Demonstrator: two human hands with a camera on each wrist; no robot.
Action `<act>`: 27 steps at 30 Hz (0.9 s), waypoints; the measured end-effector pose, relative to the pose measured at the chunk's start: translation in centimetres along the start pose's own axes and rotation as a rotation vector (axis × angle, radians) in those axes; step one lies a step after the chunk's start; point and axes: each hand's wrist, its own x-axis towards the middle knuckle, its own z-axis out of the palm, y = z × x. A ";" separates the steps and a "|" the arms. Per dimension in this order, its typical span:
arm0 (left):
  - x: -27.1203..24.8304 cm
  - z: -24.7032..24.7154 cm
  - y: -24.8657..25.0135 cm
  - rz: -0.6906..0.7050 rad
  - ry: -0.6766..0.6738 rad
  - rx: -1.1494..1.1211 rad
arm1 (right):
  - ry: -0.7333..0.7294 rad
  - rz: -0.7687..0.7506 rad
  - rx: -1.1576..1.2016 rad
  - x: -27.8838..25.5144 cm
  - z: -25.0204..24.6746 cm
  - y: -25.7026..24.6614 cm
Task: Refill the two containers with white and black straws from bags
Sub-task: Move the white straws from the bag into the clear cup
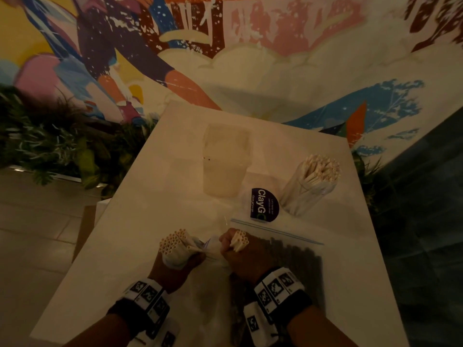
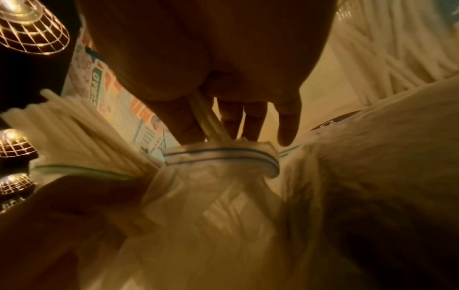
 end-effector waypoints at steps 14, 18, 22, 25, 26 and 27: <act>0.5 0.2 -0.1 0.022 -0.055 0.053 | 0.332 0.004 0.996 -1.6 -5.1 -3.9; 0.5 0.0 -0.1 0.013 -0.054 0.035 | 0.544 0.006 1.014 -1.7 -8.5 -5.4; 0.4 -0.1 -1.0 -0.002 -0.046 0.004 | 0.720 -0.018 1.032 -1.7 -13.0 -6.1; 0.3 -0.1 -0.6 -0.018 -0.011 0.040 | 0.983 -0.034 1.062 -0.7 -16.9 -5.2; 0.2 -0.1 -0.5 -0.014 0.002 0.047 | 1.077 -0.032 1.066 -0.2 -18.3 -4.8; 0.2 -0.1 -0.2 -0.025 0.012 0.065 | 1.158 -0.033 1.056 0.3 -19.6 -4.3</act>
